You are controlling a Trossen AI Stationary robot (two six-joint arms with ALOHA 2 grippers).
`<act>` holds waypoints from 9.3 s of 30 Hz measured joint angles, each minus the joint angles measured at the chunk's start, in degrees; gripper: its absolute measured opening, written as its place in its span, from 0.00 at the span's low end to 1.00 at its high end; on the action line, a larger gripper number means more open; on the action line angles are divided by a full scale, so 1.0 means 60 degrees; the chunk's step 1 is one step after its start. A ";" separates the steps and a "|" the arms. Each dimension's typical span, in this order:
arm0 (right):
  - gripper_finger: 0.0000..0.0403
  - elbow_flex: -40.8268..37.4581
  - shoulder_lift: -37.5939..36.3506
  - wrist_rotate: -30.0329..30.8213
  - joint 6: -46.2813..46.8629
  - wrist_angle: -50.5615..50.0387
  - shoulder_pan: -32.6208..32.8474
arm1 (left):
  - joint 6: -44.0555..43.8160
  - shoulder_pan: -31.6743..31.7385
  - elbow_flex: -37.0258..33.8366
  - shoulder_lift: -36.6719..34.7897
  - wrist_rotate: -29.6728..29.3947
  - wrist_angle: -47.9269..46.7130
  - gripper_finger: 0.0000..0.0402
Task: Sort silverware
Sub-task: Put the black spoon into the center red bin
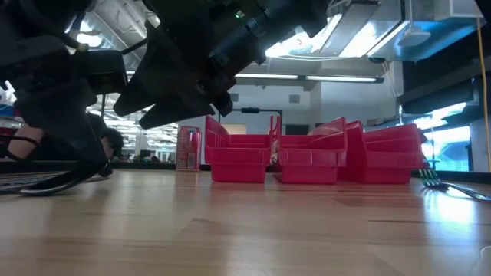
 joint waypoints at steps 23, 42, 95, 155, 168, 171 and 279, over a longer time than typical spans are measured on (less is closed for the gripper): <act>0.49 0.0000 0.0020 -0.0313 -0.0262 0.0332 0.0198 | 0.1445 -0.0981 0.0484 -0.0040 -0.1955 -0.0004 0.33; 0.29 -0.0011 -0.0162 -0.0486 -0.1092 -0.0299 0.0494 | 0.1031 -0.1420 0.0484 -0.0040 -0.1445 -0.0598 0.00; 0.29 0.0004 -0.0162 -0.1145 -0.3940 0.0545 0.0510 | 0.0978 -0.0137 0.0484 0.1275 -0.1095 0.0471 0.00; 0.45 0.1453 -0.0146 0.1980 -0.4814 -0.3155 0.2096 | -0.0677 0.0706 0.0474 0.1282 -0.0622 0.0288 0.00; 0.45 0.0859 0.0066 0.4205 -0.6463 -0.0017 0.2701 | -0.0642 0.0706 0.0471 0.1271 -0.0454 0.0288 0.00; 0.45 0.0493 0.0093 0.4257 -0.6583 0.0460 0.2775 | -0.0645 0.0706 0.0473 0.1271 -0.0335 0.0288 0.00; 0.45 0.1636 0.2796 0.5212 -0.9634 0.3429 0.2229 | -0.1157 0.0808 0.0470 0.1282 -0.0475 0.0252 0.00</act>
